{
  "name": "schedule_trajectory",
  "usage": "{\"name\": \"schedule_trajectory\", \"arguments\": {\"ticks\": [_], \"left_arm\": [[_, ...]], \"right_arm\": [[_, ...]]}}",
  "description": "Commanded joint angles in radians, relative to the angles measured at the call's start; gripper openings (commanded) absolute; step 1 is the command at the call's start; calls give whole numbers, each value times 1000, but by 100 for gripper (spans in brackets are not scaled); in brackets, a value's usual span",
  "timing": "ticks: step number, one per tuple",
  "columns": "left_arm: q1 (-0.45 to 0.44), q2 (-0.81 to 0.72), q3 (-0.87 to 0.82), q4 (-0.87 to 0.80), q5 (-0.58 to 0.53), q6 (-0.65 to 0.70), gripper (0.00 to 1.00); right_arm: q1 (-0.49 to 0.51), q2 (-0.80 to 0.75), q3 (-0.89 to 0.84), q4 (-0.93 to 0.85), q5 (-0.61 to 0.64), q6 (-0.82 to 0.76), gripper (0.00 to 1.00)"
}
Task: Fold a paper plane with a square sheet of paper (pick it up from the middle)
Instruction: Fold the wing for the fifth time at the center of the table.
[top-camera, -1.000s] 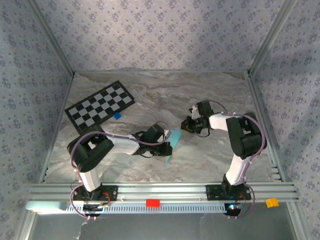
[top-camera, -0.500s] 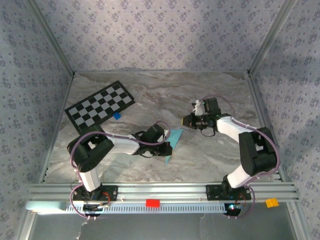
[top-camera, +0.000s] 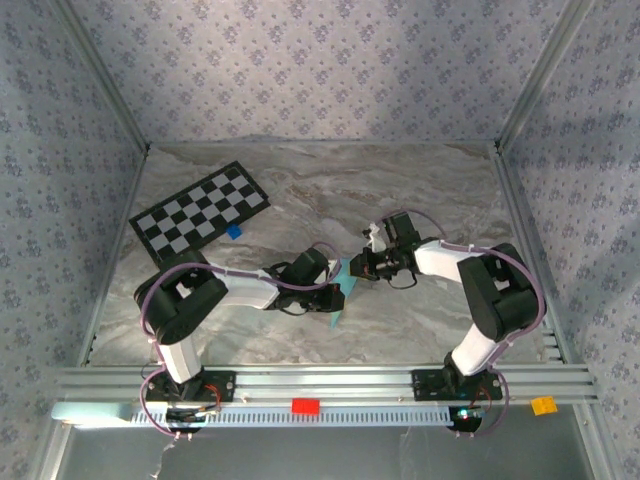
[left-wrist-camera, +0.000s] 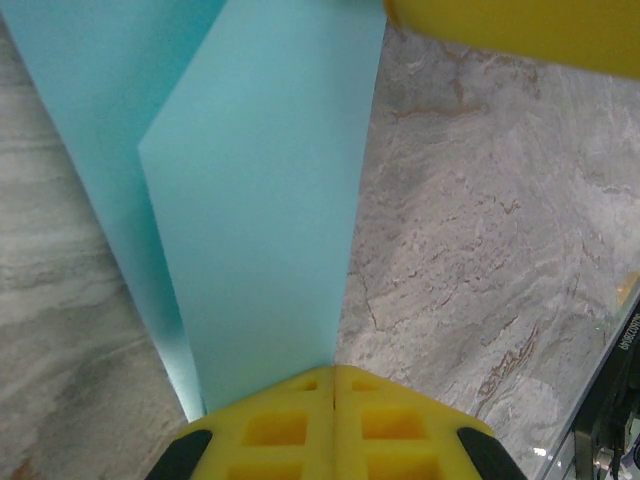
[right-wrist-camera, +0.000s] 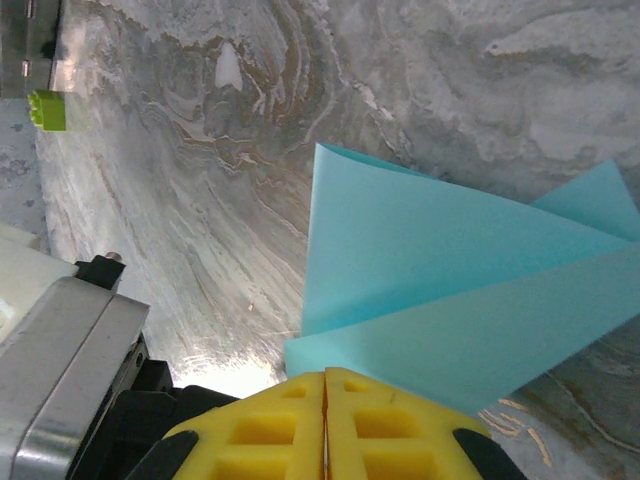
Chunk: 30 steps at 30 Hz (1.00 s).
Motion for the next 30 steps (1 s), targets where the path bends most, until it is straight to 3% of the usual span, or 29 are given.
{"name": "schedule_trajectory", "arguments": {"ticks": [1, 13, 22, 30], "left_arm": [[-4, 37, -34, -79, -45, -13, 0], [-9, 3, -26, -61, 1, -21, 2], [-39, -33, -57, -65, 58, -34, 6], [-88, -52, -103, -77, 43, -48, 6]], "right_arm": [[12, 26, -6, 57, -41, 34, 9], [-31, 122, -84, 56, 109, 32, 5], [-42, 109, -99, 58, 136, 33, 4], [-45, 131, -92, 61, 141, 37, 4]]}}
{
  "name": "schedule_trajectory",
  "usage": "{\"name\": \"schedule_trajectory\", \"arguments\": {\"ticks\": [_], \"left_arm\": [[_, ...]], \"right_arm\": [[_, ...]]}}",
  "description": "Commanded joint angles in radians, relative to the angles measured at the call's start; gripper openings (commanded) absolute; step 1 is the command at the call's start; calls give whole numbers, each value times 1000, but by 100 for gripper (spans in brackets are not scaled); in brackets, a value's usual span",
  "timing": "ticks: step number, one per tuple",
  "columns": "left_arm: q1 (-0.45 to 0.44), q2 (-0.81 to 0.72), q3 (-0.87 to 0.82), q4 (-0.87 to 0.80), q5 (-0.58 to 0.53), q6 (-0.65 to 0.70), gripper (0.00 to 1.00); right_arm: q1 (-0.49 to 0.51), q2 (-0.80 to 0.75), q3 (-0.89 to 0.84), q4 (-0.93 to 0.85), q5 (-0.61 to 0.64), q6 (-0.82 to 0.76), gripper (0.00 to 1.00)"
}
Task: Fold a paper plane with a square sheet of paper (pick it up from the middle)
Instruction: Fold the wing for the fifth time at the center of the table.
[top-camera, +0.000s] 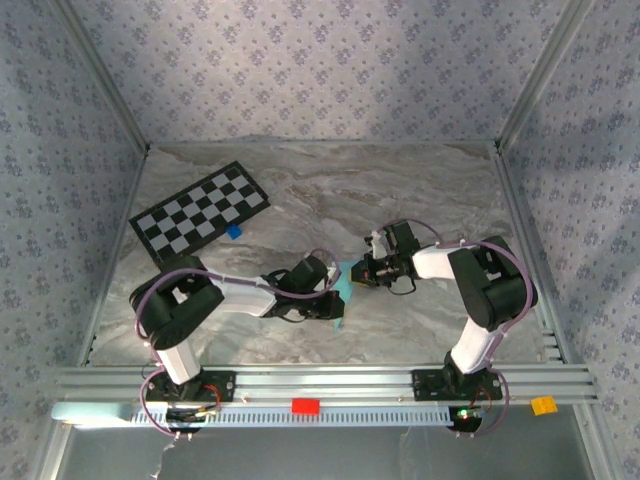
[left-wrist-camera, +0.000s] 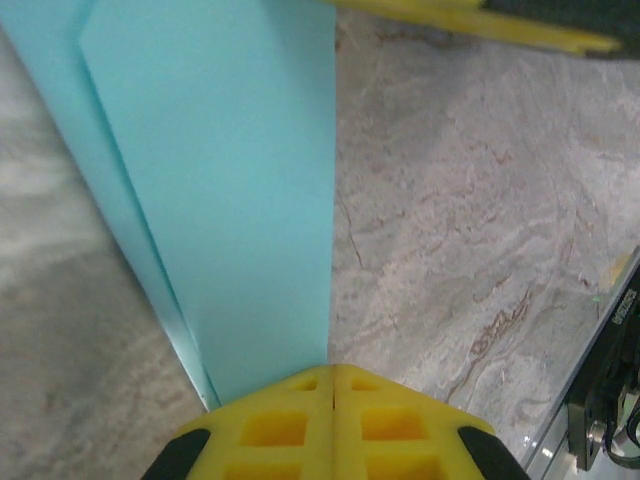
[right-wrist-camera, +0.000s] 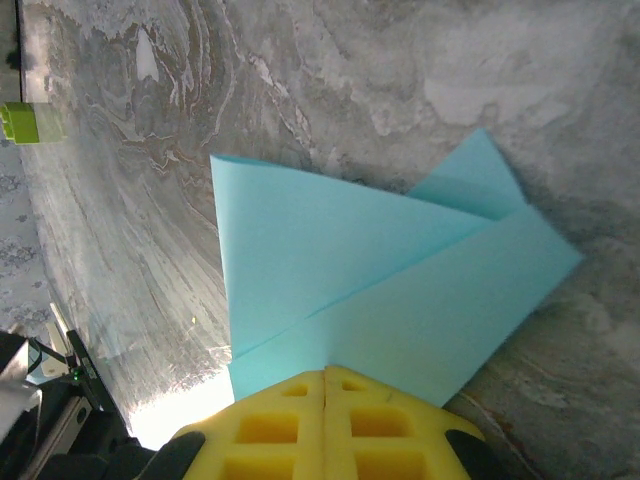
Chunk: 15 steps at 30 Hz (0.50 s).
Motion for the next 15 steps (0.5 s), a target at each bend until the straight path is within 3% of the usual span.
{"name": "schedule_trajectory", "arguments": {"ticks": [1, 15], "left_arm": [[-44, -14, -42, -124, 44, -10, 6], [-107, -43, -21, -273, -7, 30, 7]], "right_arm": [[-29, 57, -27, -59, 142, -4, 4], [-29, 70, -21, -60, 148, 4, 4]]}}
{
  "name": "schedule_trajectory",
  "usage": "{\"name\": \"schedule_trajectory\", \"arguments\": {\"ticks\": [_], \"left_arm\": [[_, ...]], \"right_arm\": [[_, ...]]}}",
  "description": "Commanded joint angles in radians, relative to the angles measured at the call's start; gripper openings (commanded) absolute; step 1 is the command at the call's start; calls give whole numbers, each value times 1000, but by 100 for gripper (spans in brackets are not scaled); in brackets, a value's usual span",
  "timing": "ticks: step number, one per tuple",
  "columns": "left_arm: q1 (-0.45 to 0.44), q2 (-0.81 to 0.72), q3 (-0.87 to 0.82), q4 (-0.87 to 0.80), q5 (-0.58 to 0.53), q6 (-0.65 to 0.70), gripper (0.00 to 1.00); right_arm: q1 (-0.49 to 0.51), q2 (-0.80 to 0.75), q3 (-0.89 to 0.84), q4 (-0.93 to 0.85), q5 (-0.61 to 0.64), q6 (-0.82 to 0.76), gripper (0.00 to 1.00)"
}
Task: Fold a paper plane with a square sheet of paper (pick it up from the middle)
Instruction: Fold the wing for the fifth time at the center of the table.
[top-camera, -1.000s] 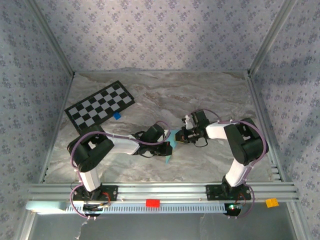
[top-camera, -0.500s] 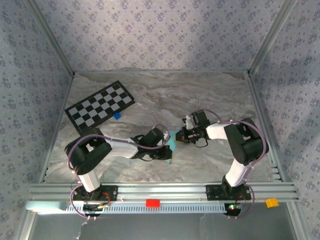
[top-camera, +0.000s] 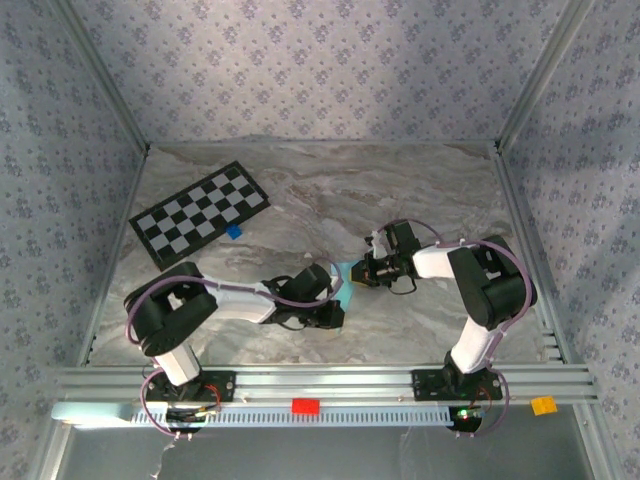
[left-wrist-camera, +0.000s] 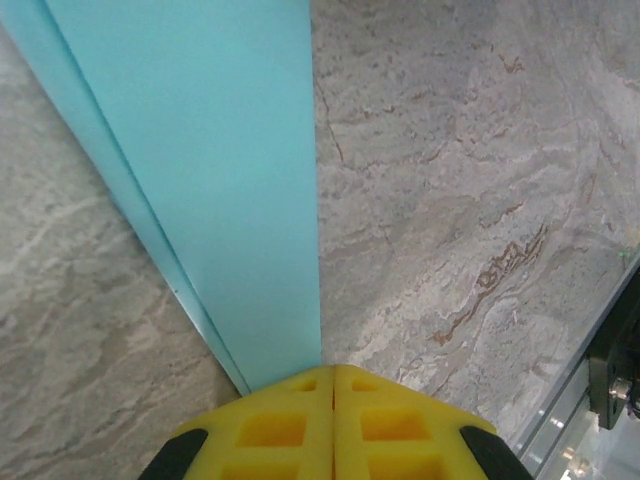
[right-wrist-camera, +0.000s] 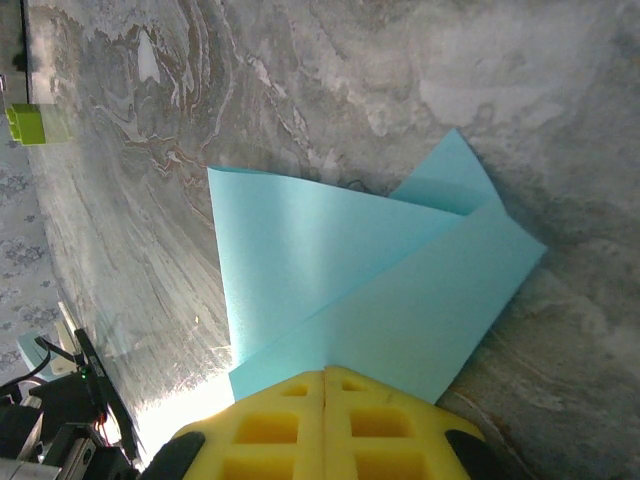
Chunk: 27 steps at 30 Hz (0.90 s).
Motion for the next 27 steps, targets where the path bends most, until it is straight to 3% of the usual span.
{"name": "schedule_trajectory", "arguments": {"ticks": [1, 15, 27], "left_arm": [[-49, -1, -8, -208, 25, 24, 7], [-93, -25, -29, -276, -11, 32, 6], [-88, -140, -56, -251, -72, 20, 4]], "right_arm": [[-22, 60, -23, -66, 165, -1, 4], [-25, 56, -22, -73, 173, 2, 3], [-21, 47, -28, -50, 155, 34, 3]]}}
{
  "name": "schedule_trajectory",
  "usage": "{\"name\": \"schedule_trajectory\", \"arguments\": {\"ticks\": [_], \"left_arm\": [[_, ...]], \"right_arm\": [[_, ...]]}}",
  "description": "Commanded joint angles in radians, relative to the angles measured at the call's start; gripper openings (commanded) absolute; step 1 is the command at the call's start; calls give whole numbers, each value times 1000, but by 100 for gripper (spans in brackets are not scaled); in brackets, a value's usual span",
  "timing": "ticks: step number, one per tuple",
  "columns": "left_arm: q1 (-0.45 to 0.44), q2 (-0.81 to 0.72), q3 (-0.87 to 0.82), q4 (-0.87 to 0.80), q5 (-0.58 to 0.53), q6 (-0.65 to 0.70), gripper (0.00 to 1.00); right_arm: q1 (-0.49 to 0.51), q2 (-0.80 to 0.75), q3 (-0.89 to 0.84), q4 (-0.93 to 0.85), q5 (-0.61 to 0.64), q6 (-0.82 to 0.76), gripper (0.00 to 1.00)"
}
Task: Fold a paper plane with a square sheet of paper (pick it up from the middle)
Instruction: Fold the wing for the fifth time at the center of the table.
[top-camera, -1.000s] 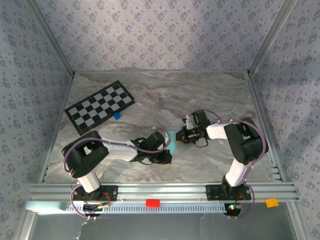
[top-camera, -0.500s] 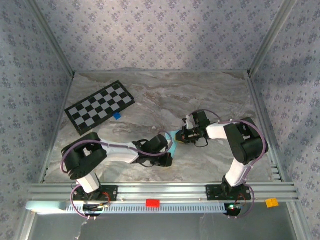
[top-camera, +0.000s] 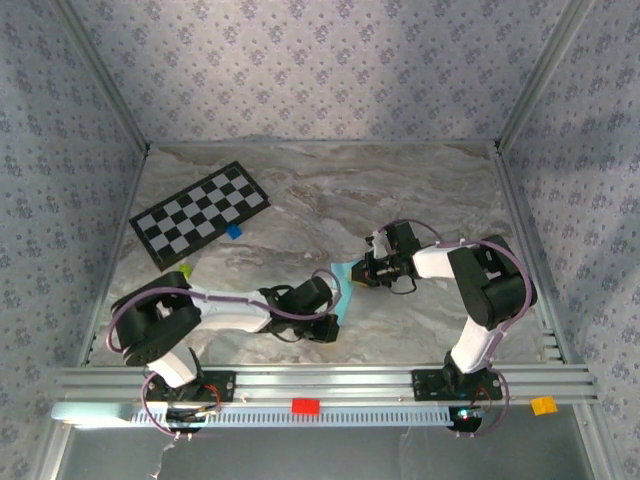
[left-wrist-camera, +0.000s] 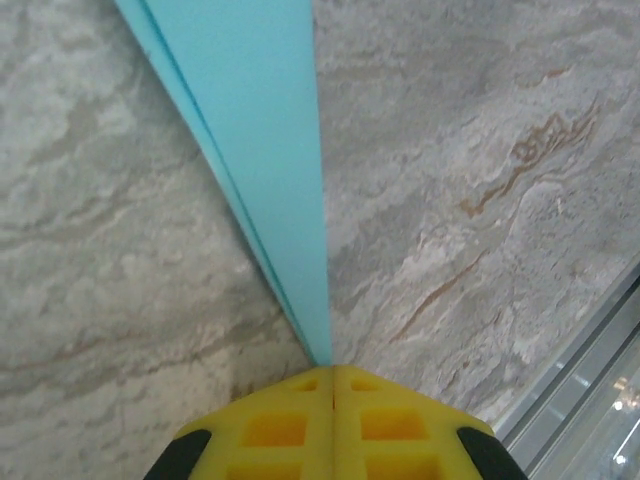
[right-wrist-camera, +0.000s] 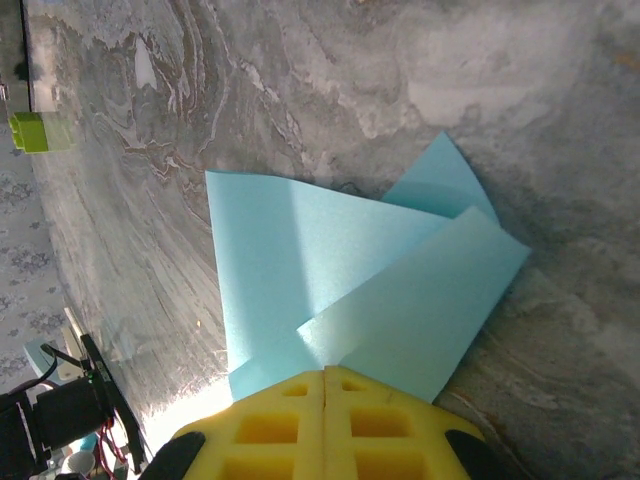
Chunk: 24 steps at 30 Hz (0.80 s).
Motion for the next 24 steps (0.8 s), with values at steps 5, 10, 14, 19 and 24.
{"name": "schedule_trajectory", "arguments": {"ticks": [5, 10, 14, 19, 24], "left_arm": [[74, -152, -57, -32, -29, -9, 4], [177, -196, -55, 25, -26, -31, 8], [221, -144, 32, 65, 30, -22, 9], [221, -3, 169, 47, 68, -19, 8], [218, 123, 233, 22, 77, -33, 4]], "right_arm": [[-12, 25, -38, -19, 143, 51, 3], [-4, 12, -26, -13, 132, 82, 4], [6, 13, -15, -23, 154, 95, 4], [10, 22, -22, -11, 162, 121, 4], [11, 9, -36, 1, 165, 130, 4]]}}
